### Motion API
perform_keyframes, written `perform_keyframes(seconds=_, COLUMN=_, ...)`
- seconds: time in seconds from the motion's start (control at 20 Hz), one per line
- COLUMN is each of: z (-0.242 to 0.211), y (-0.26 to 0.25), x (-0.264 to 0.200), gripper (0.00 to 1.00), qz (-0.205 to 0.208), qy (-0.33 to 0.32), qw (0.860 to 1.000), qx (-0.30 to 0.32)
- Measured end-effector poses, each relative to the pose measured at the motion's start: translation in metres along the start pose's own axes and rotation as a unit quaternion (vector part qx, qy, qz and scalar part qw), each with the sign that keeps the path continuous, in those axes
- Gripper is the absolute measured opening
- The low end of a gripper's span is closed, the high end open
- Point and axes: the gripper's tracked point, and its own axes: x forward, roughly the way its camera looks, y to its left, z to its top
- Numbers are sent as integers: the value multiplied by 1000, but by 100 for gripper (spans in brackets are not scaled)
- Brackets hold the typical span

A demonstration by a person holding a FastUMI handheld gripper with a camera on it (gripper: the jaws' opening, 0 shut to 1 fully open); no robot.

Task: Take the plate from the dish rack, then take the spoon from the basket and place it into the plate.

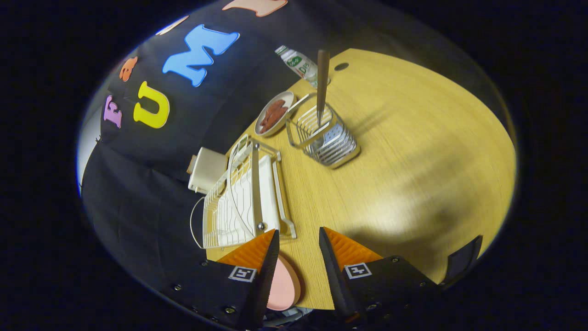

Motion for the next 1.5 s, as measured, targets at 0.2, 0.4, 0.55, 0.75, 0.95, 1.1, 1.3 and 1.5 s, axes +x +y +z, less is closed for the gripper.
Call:
perform_keyframes(seconds=0.2, z=71, y=-6, x=-10, gripper=55, qz=-24, qy=-88, qw=996, qx=-19)
perform_keyframes(seconds=0.4, z=124, y=-15, x=-12, gripper=55, qz=-58, qy=-154, qw=986, qx=-31)
perform_keyframes(seconds=0.55, z=142, y=-20, x=-4, gripper=55, qz=-68, qy=-169, qw=983, qx=-22)
perform_keyframes(seconds=0.75, z=160, y=-30, x=10, gripper=55, qz=-73, qy=-174, qw=982, qx=4)
perform_keyframes(seconds=0.95, z=169, y=-34, x=28, gripper=55, qz=-77, qy=-175, qw=981, qx=18)
perform_keyframes(seconds=1.1, z=173, y=-37, x=38, gripper=47, qz=-79, qy=-174, qw=981, qx=25)
perform_keyframes(seconds=1.3, z=178, y=-37, x=43, gripper=16, qz=-84, qy=-175, qw=981, qx=31)
perform_keyframes(seconds=1.5, z=182, y=-34, x=41, gripper=6, qz=-88, qy=-184, qw=979, qx=21)
